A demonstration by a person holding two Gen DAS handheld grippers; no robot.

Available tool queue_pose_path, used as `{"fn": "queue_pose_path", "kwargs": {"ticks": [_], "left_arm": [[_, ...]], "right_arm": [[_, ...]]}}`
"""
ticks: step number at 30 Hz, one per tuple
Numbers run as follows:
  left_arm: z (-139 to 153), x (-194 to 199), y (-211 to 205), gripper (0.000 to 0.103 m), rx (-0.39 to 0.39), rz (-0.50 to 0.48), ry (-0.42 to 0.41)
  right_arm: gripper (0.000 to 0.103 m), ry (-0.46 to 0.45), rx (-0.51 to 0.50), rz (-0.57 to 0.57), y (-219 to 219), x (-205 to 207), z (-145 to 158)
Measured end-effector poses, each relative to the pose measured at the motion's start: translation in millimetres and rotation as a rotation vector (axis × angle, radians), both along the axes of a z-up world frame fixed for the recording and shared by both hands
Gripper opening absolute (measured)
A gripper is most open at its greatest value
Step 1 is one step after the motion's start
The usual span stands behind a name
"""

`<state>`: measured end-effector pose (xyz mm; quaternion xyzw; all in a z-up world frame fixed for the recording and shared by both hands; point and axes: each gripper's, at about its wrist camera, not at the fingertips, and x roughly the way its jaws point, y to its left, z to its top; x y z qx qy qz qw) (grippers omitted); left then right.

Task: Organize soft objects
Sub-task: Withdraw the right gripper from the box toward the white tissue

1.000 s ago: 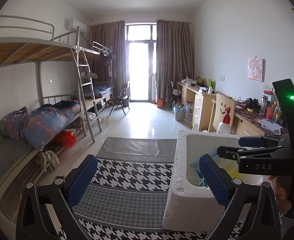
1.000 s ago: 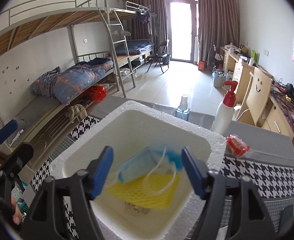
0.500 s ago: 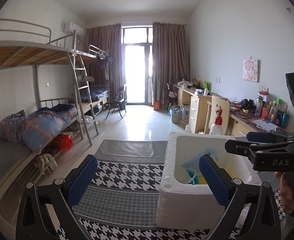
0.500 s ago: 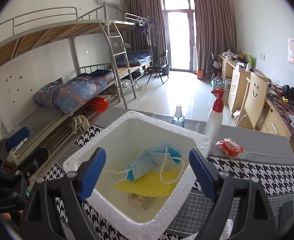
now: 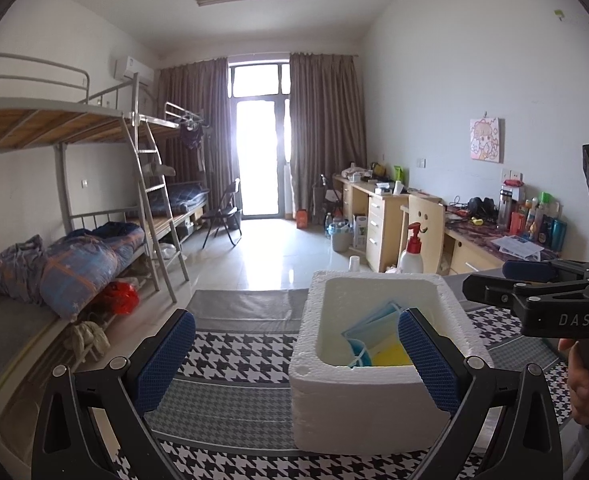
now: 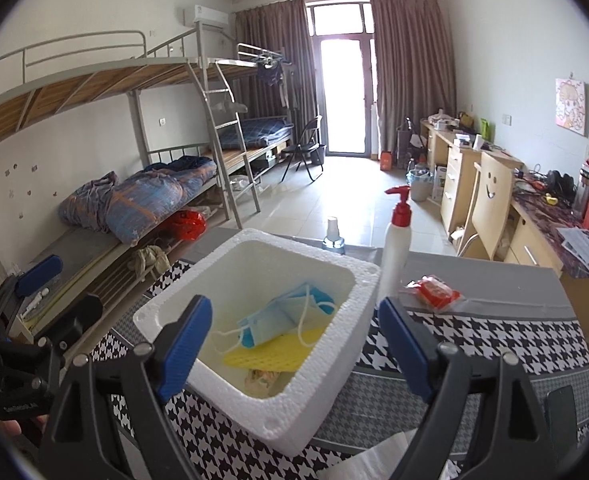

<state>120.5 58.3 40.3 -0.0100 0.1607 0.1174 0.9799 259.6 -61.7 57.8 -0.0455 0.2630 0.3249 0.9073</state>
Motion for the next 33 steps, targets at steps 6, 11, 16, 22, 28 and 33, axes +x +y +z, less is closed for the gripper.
{"fn": "queue_pose_path", "kwargs": {"ticks": [6,11,16,22,28,33], "left_arm": [[1.9,-3.2,-10.1,0.102,0.009,-0.036,-0.009],[5.9,-3.6,-19.1,0.102,0.010,-0.064,-0.020],[6.9,-4.0,-27.8,0.102,0.020,-0.102,-0.021],[7.3,-6.3,-38.6,0.102,0.007,-0.144,-0.030],[6.9,-6.6,-46.9,0.102,-0.009,-0.179,-0.030],[6.4,-5.7,-56.6,0.102,0.001,-0.207,-0.028]], "right_arm": [[0.096,-0.021,0.032,-0.024,-18.1,-8.5,2.1],[0.096,-0.031,0.049,-0.053,-32.8,-12.8,6.9],[0.097,-0.056,0.048,-0.082,-44.2,-17.3,9.2],[0.096,-0.099,0.045,-0.118,-58.8,-25.8,8.8],[0.097,-0.103,0.059,-0.140,-74.0,-28.6,7.0],[0.097,-0.108,0.055,-0.154,-81.1,-32.7,3.2]]}}
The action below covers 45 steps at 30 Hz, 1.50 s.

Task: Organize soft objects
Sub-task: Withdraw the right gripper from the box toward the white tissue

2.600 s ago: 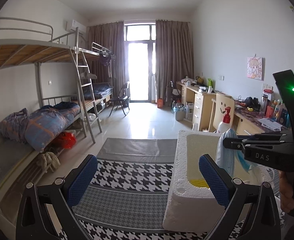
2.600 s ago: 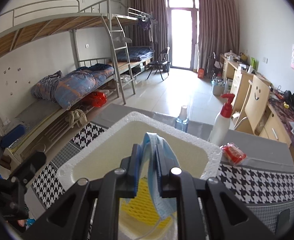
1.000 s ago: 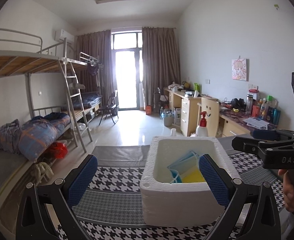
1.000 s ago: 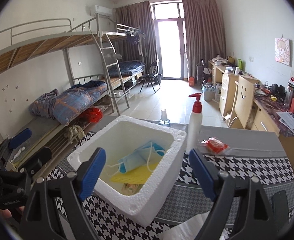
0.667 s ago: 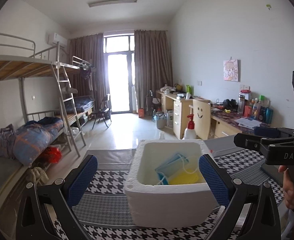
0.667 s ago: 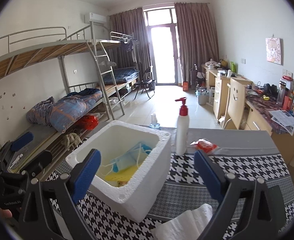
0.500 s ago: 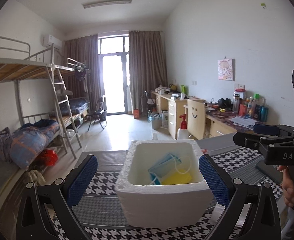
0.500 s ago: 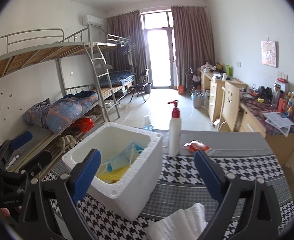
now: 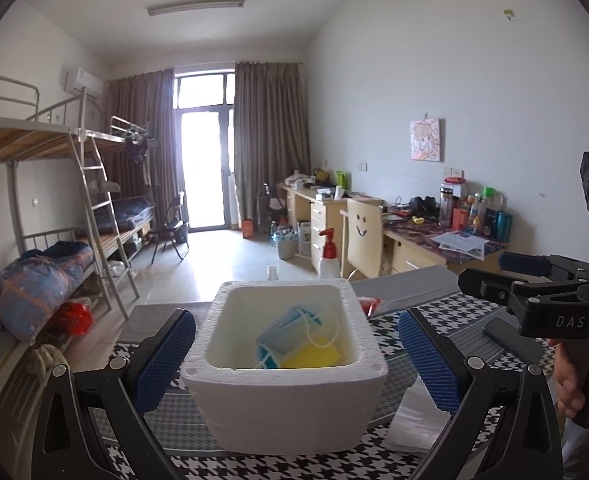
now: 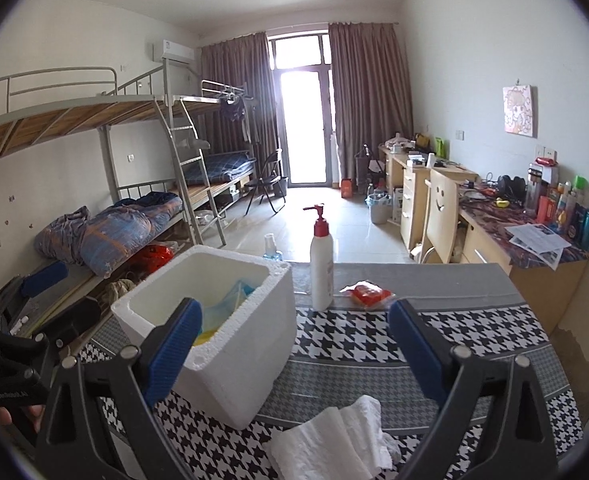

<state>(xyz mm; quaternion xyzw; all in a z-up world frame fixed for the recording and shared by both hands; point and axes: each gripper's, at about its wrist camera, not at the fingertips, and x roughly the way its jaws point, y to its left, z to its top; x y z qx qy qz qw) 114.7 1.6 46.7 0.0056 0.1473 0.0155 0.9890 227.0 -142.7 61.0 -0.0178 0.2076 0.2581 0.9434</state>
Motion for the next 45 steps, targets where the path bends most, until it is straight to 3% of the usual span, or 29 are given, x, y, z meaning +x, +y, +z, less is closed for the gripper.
{"fn": "queue_pose_path", "kwargs": {"ticks": [25,45], "left_arm": [[-10.9,-3.8,-40.7,0.102,-0.034,-0.126,-0.008],[-37.9,-10.1,-48.0,0.102,-0.062,-0.142,0.010]], "right_arm": [[0.097,-0.056,-0.020,-0.092,-42.0,-25.0,-16.9],[0.097,-0.007,-0.024,-0.114,-61.6,-31.2,-55.1]]}}
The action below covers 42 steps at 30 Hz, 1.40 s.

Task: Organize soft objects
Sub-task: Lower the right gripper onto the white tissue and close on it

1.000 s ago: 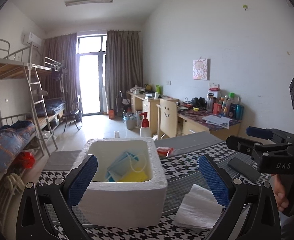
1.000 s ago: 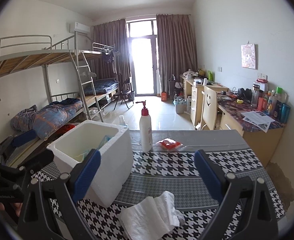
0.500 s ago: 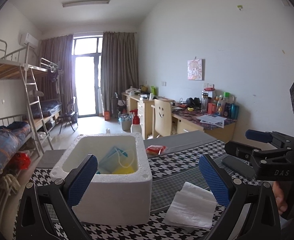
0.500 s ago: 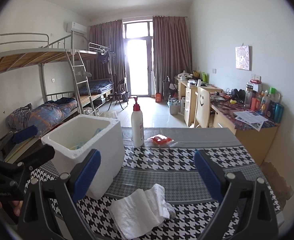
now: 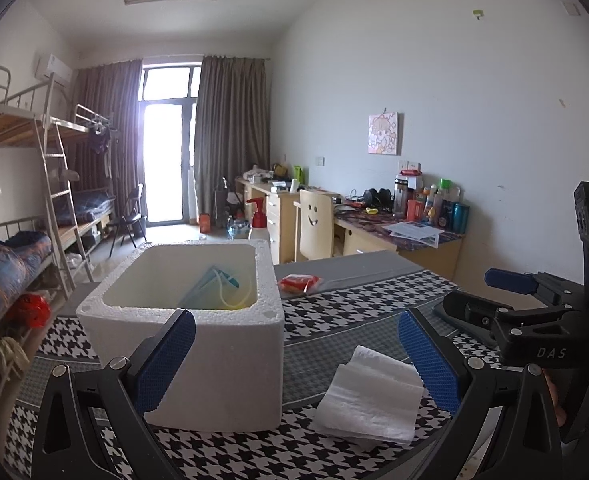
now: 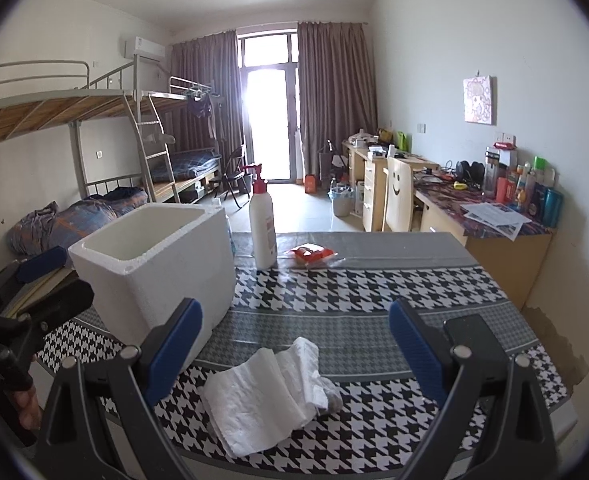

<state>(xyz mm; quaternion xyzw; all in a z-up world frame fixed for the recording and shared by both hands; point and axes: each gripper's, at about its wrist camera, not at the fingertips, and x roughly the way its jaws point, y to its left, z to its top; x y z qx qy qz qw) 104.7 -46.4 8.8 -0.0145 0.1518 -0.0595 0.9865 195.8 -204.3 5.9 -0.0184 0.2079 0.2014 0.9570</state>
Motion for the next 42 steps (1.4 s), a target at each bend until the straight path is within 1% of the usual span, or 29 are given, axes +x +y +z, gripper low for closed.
{"fn": "queue_pose_path", "kwargs": {"ticks": [8,11,18,23,26,29,35,42], "left_arm": [[-8.3,-1.1,-1.3,0.102,-0.010,-0.014,0.010],[-13.8,0.2,-2.8,0.102,-0.003,-0.007,0.018],[-26.9,1.7,-5.2,0.102,-0.001,-0.027,0.048],[-35.7,6.7,-5.2,0.102,-0.007,-0.020,0.088],[-41.6,8.0,-5.3,0.102,-0.009,-0.027,0.103],[-49.4,11.7,-6.1,0.102,-0.017,-0.026,0.133],[-58.6,17.2,-9.0,0.102,-0.018,-0.034,0.165],[-71.7,28.2,-12.9,0.102,-0.014,-0.031,0.234]], "right_arm": [[0.097,0.003,-0.043,0.008,7.3,-3.7,-12.8],[0.097,0.025,-0.044,0.011,8.2,-1.4,-21.7],[0.097,0.067,-0.037,0.014,1.8,2.8,-37.0],[0.096,0.087,-0.045,0.030,1.1,2.9,-47.3],[0.096,0.125,-0.051,0.038,3.6,6.1,-57.7],[0.096,0.144,-0.063,0.040,5.9,8.1,-65.7],[0.096,0.167,-0.064,0.056,8.9,9.9,-74.0],[0.096,0.196,-0.065,0.076,12.8,16.2,-81.4]]}}
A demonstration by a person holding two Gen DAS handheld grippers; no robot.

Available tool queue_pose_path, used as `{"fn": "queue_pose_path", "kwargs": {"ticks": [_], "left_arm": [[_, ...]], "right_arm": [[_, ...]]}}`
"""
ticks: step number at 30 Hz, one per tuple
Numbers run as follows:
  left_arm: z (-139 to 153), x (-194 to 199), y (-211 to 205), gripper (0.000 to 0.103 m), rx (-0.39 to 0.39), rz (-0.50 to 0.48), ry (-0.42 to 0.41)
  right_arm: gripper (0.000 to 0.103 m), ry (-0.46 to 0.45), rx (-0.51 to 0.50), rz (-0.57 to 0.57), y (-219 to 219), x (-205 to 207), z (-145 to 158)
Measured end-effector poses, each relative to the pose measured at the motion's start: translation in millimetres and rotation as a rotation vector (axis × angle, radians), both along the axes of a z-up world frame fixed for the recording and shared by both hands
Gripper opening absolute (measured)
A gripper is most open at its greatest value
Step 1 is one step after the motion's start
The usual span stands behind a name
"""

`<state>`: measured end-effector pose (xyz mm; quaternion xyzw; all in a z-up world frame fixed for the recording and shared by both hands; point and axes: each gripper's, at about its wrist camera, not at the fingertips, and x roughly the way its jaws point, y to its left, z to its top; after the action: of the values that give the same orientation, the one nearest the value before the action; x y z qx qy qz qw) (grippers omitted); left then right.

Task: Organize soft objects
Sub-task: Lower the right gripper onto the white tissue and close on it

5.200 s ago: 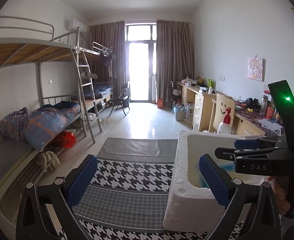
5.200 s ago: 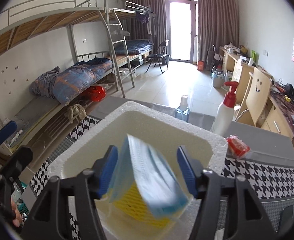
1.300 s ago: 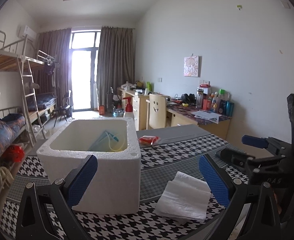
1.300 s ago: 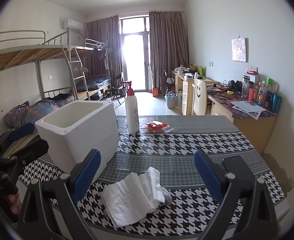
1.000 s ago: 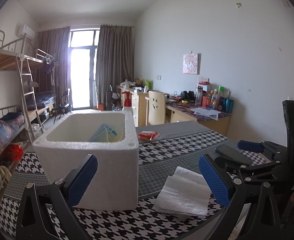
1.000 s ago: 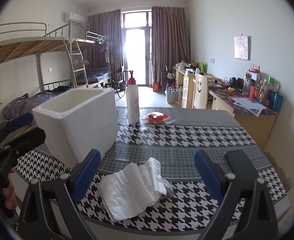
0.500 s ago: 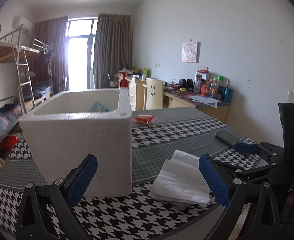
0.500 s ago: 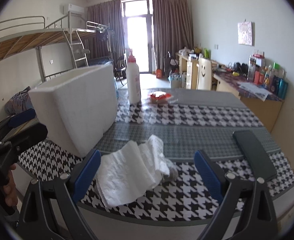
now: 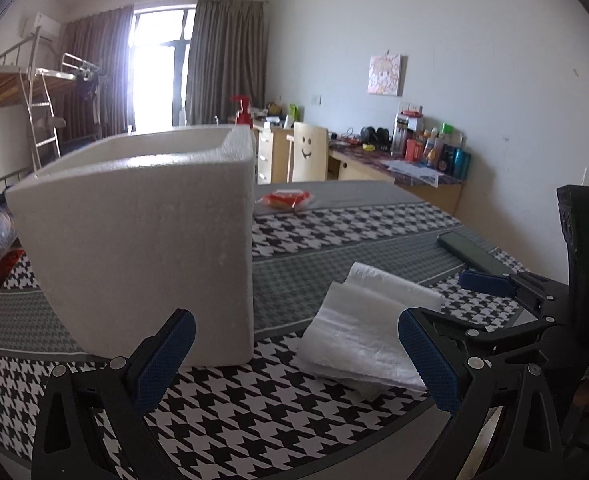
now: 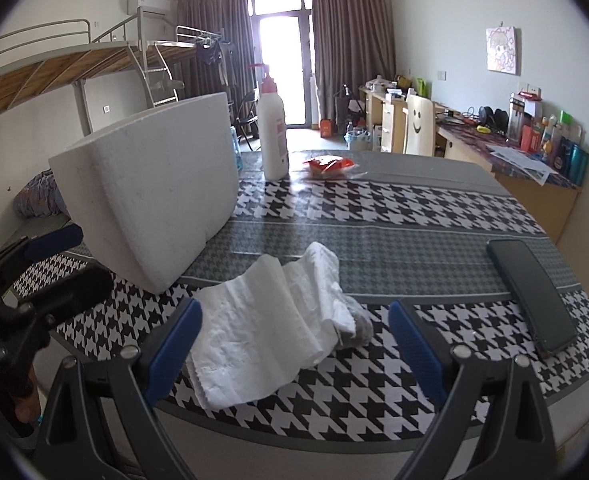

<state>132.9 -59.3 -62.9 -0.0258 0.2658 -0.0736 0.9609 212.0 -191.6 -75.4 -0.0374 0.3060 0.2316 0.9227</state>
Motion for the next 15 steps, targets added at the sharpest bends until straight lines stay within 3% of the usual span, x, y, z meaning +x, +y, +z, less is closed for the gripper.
{"fn": "queue_pose_path", "kwargs": {"ticks": [6,15], "left_arm": [[-7.8,4.9,4.6,0.102,-0.006,0.030,0.038],[-12.7,5.6,-2.2,0.102,0.008,0.006,0.055]], "right_arm": [[0.083,0.057,-0.018,0.004,2.5,13.0,-12.3],[0.075,0.106,-0.046,0.004,4.0,21.3,-26.4]]}}
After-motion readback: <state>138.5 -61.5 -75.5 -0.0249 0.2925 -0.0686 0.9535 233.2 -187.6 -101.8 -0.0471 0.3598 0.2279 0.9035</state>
